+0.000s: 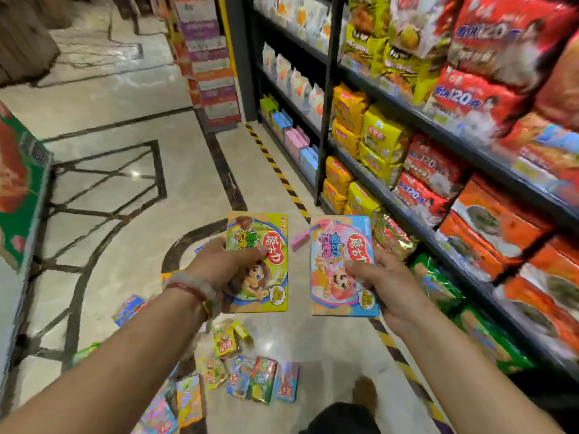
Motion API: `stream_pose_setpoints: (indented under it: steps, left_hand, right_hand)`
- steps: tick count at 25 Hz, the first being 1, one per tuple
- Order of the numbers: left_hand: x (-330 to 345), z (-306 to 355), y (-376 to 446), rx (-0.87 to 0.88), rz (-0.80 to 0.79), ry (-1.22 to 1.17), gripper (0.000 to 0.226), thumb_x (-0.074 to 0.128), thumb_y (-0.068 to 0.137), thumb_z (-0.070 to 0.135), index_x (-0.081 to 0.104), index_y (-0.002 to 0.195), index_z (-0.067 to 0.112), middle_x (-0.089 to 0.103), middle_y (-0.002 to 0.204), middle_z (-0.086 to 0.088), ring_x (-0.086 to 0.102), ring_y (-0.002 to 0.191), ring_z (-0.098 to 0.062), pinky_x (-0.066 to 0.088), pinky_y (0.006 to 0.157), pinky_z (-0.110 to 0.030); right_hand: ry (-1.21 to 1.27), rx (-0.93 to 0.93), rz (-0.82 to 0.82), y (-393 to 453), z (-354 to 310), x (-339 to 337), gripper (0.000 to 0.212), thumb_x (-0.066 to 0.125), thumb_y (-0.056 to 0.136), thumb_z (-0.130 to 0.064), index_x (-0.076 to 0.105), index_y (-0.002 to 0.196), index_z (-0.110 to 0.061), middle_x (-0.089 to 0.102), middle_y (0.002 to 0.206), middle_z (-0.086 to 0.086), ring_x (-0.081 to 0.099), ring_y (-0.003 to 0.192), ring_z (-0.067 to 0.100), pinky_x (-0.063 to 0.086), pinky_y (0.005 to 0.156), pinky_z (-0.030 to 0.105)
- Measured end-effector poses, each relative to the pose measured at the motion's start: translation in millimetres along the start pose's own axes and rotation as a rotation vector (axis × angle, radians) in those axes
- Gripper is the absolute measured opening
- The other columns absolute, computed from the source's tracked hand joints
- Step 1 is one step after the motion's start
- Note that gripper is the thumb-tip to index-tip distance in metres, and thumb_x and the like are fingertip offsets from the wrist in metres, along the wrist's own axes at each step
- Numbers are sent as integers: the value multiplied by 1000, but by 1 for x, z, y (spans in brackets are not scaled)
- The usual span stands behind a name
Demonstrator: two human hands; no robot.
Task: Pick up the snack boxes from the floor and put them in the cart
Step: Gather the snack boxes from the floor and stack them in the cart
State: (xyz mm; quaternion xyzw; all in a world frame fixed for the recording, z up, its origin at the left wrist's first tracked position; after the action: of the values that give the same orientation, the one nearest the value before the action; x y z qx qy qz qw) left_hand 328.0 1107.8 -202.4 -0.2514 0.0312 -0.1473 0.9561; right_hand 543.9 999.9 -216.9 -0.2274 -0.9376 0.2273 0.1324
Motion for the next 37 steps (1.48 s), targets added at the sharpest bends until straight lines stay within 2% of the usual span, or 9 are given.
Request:
stream_pose_setpoints:
  steps: [6,8,11,15,19,23,26,31,37]
  left_hand:
    - [65,2,-52,28,-260,117,52,78,58,22,66,105,2,73,85,-17,71,68,-29,57,59,-36]
    - [99,-5,-73,34,-343,158,36,76,70,15,67,102,1,73,81,-15,71,63,-26,58,57,-34]
    - [154,-24,-108,64,-431,211,12,68,83,9,66,89,-1,70,62,-8,64,43,-15,48,37,-20]
    - [232,-72,-166,62,-590,330,26,70,81,9,66,106,1,70,101,-20,69,66,-23,57,55,-29]
    - [312,-135,-259,16,-802,409,44,76,68,16,66,109,2,69,107,-20,68,90,-31,53,88,-48]
    - [384,-204,-363,-69,-1026,489,12,67,81,5,68,93,3,73,81,-14,71,64,-24,60,61,-38]
    - [431,-251,-447,-113,-1216,568,8,63,84,1,67,91,1,73,72,-13,70,56,-22,56,48,-32]
    - [501,-317,-564,-112,-1501,778,11,69,79,9,71,89,6,73,88,-17,70,68,-26,58,75,-44]
    - [568,-393,-693,-161,-1829,945,13,67,82,7,69,95,4,73,80,-14,70,65,-25,58,72,-46]
  right_hand:
    - [146,-106,207,-92,15,-68,25,69,82,-3,62,105,0,73,93,17,72,73,28,60,66,43]
    - [187,-123,298,-126,26,-97,24,71,81,-6,61,103,-3,74,91,15,72,72,27,60,66,42]
    - [246,-146,435,-185,49,-146,35,74,79,-11,59,110,-5,74,92,12,73,77,28,59,71,43]
    - [338,-180,627,-280,97,-212,34,73,79,-7,57,109,-3,73,92,14,72,69,25,60,62,39]
    - [435,-189,820,-391,158,-274,38,74,78,-9,57,111,-4,72,99,14,72,75,28,60,70,42]
    - [538,-199,1015,-510,220,-316,42,75,77,-11,58,114,-4,74,97,11,72,81,29,59,74,44]
    - [639,-241,1219,-598,260,-336,38,76,77,-10,59,111,-5,74,94,10,73,78,29,60,68,39]
    - [799,-312,1513,-706,318,-353,27,72,79,-8,61,104,-3,75,87,10,72,73,26,59,62,34]
    - [996,-356,1858,-798,366,-368,35,71,78,-5,58,110,2,74,85,14,72,67,25,57,58,32]
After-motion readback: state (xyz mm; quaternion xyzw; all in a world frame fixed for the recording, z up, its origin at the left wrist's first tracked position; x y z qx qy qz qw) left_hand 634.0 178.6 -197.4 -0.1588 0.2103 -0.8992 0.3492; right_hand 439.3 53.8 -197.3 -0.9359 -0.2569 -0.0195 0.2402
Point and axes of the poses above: each hand's wrist, its own y-axis towards the middle knuckle, its own x-axis out of the palm, z = x × y, the point moved 3 cm from there along y, towards the middle knuckle
